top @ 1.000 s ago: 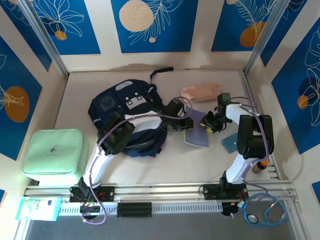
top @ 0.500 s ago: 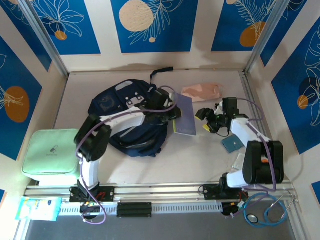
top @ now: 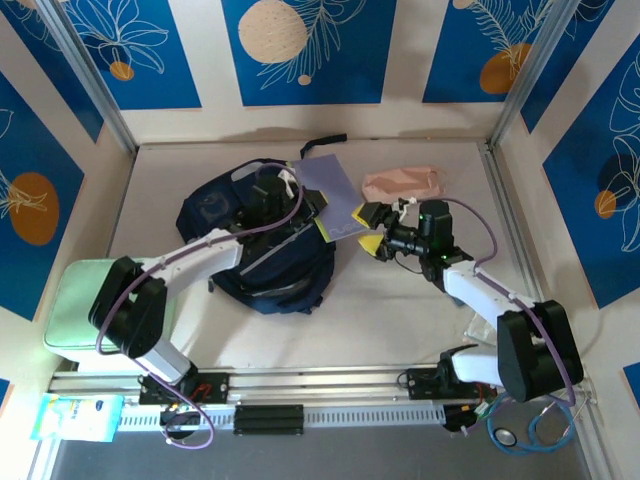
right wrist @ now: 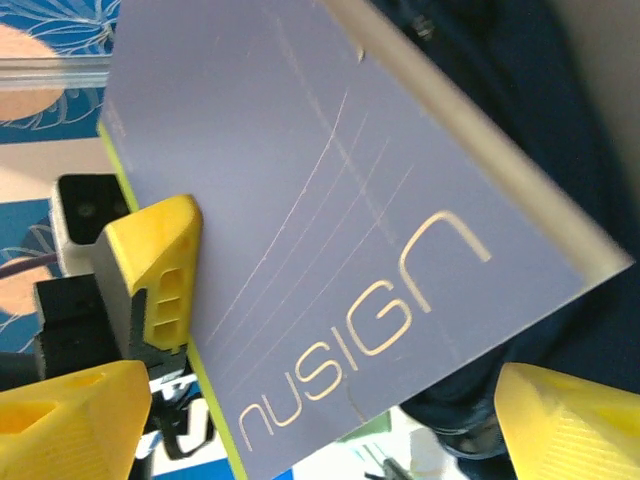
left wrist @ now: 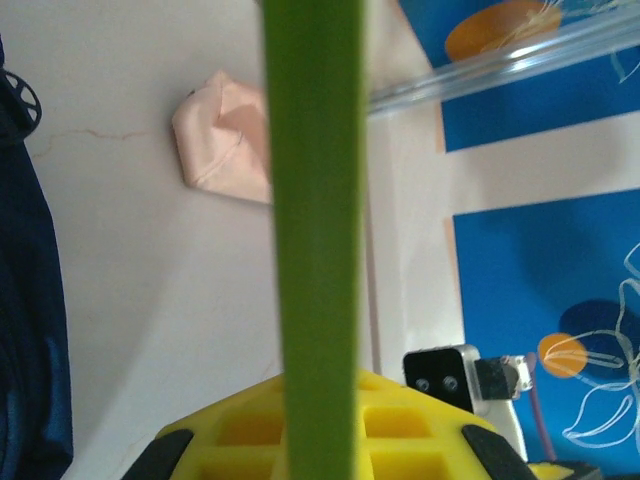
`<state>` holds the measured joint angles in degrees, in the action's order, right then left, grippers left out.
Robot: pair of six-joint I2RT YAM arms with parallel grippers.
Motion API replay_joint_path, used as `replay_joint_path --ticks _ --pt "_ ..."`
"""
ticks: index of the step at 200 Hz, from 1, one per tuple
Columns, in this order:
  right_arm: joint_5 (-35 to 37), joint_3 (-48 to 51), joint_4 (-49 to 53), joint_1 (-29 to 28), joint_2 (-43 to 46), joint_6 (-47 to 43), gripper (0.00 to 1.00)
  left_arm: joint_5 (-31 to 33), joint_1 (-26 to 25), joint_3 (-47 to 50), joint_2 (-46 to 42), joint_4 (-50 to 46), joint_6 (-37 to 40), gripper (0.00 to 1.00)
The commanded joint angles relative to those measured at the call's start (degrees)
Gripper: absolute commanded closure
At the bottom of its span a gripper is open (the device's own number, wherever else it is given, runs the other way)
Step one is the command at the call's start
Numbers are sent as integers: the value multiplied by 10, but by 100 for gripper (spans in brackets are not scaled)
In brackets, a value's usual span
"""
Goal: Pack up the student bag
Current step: Pass the book.
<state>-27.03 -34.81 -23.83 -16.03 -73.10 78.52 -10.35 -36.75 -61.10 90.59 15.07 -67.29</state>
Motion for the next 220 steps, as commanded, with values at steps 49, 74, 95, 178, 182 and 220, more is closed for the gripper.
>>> replay_joint_path --ticks 49,74,95,178,182,220 --pt "26 -35 -170 -46 -72 91 38 32 3 9 -21 99 -68 100" --pt "41 -34 -199 -49 -81 97 61 41 2 20 -28 107 -83 100" --pt "45 -33 -204 -45 -76 89 80 42 2 20 -33 88 -81 100" --pt "46 -35 13 19 25 -52 100 76 32 81 -108 -88 111 17" --pt "45 -37 33 27 35 -67 100 85 32 81 -114 -111 137 13" --pt "70 -72 248 88 116 -202 100 118 27 66 -131 -273 335 0"
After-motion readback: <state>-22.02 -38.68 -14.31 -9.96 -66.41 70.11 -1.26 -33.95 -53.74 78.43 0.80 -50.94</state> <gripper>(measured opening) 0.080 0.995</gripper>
